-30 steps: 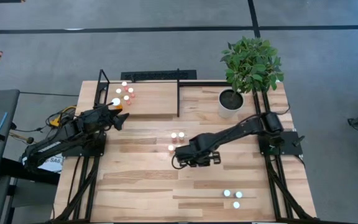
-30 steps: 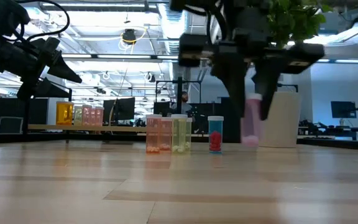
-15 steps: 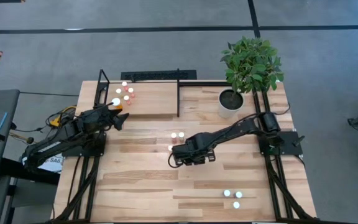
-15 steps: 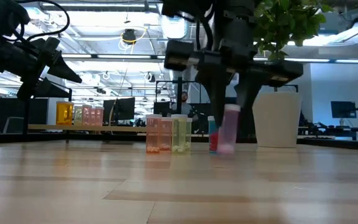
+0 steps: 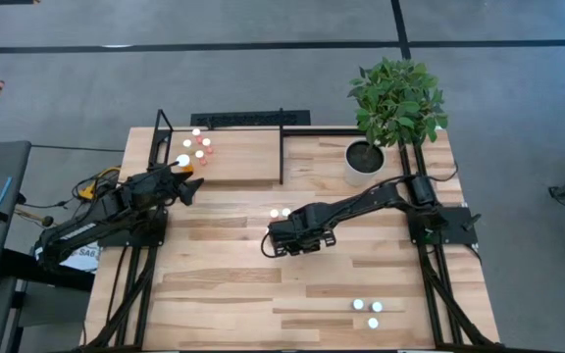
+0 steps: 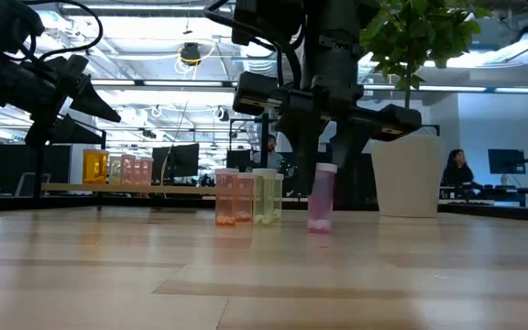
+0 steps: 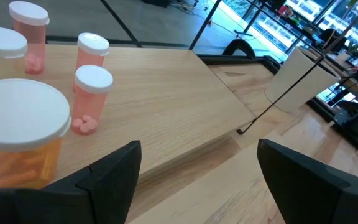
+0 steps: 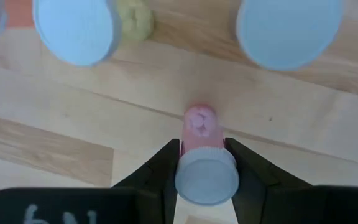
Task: Pick and place medicine bottles onto shelf by color
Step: Move the pink pill bottle to the center, then move the blue pill bottle to the center
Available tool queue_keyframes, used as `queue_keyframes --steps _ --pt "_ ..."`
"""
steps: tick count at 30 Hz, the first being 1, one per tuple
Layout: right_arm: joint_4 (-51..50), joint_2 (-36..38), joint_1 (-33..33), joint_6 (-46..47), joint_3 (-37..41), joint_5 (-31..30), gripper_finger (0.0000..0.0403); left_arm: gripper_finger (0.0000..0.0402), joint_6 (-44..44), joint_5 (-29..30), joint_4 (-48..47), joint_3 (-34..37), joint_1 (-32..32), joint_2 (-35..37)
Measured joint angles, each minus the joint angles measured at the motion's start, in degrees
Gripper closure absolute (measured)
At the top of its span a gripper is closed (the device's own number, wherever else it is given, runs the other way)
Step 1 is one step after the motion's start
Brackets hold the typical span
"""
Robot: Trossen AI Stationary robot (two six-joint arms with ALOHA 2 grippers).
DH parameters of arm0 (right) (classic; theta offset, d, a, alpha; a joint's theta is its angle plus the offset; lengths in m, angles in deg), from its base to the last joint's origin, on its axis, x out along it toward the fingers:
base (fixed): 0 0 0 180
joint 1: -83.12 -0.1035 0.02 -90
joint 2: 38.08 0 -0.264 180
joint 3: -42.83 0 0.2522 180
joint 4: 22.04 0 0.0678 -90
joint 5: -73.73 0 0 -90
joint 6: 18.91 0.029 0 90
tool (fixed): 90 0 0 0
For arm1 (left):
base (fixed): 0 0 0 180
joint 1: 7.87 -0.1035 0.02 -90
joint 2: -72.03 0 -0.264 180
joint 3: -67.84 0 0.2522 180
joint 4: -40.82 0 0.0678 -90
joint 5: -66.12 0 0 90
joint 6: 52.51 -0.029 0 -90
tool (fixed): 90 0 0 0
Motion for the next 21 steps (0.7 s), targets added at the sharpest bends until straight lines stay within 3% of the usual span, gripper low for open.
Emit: queue_keyframes --steps 9,17,21 --pt "0.08 -0.03 0.26 0.00 0.07 -0.09 0.0250 0.0093 0.00 0.00 0.00 0.00 0.00 0.00" --pt "-3.33 -0.11 -0.13 0.41 -2.81 0.39 0.0169 0.0093 0.02 0.00 0.00 -0.02 0.00 0.00" --pt "-10.35 -0.11 -1.20 0.16 -7.21 0.59 0.0136 0.0093 0.01 0.00 0.00 -0.01 0.01 0.00"
